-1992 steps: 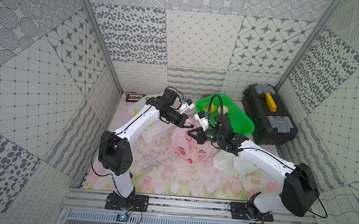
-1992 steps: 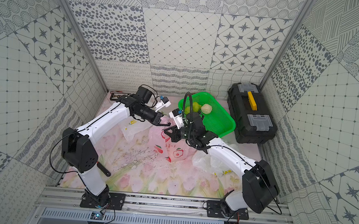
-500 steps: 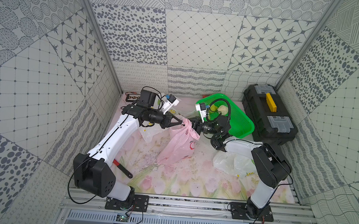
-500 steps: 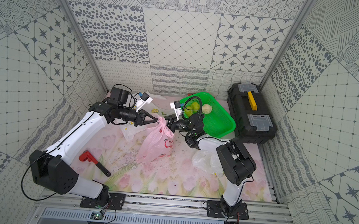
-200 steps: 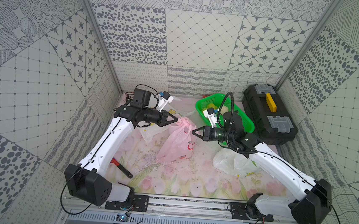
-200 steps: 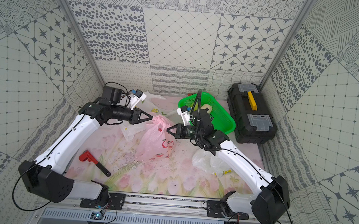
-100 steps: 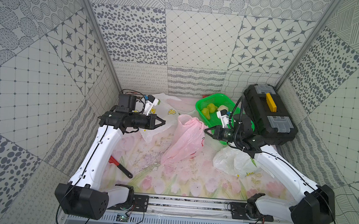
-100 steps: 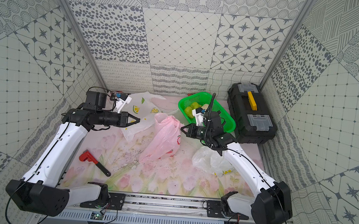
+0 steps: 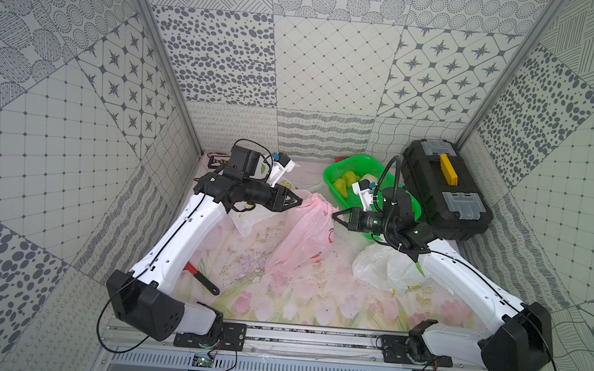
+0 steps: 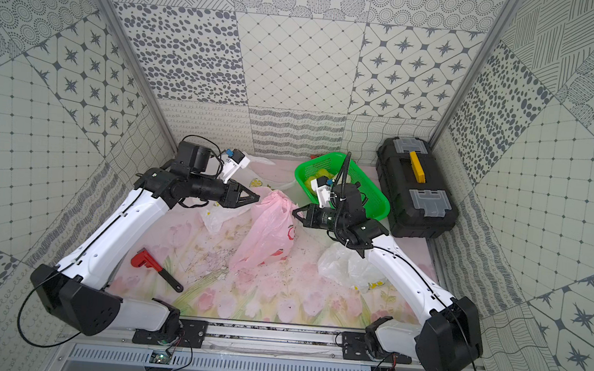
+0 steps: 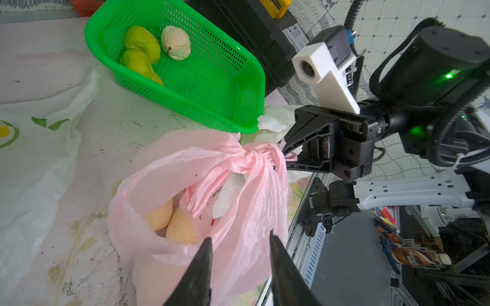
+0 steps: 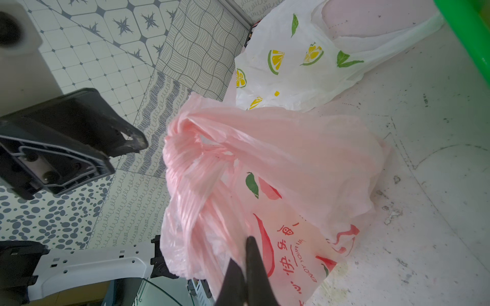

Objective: Place the pears into plastic bags & tie knots
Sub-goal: Tie the plastic bag at the center of the board.

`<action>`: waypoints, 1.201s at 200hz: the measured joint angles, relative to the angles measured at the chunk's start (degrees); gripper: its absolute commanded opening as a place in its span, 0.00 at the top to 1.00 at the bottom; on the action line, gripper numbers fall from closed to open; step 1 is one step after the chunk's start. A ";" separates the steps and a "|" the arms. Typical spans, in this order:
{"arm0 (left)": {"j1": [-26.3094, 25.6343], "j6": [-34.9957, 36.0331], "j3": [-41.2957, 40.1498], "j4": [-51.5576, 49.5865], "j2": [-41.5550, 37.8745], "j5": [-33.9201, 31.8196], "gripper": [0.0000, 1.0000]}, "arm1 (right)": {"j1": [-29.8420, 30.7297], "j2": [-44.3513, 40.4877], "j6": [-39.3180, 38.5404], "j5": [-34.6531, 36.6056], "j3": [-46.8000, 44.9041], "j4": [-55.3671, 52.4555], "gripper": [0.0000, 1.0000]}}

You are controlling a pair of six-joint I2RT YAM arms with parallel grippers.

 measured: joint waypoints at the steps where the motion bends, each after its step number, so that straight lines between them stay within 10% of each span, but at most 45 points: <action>1: -0.07 0.04 0.09 0.00 0.17 -0.07 0.58 | 0.00 0.00 0.02 -0.02 0.00 0.02 1.00; 170: -5.11 10.91 0.09 0.52 6.62 -8.66 0.53 | 0.02 1.53 0.52 -2.73 -0.66 3.67 1.00; 215: -5.75 12.02 0.07 1.05 8.31 -9.35 1.00 | 0.02 1.53 0.63 -2.86 -0.85 4.07 1.00; 240: -5.64 12.66 0.48 0.90 7.80 -10.95 1.00 | -0.46 1.44 0.61 -2.32 -1.49 3.19 1.00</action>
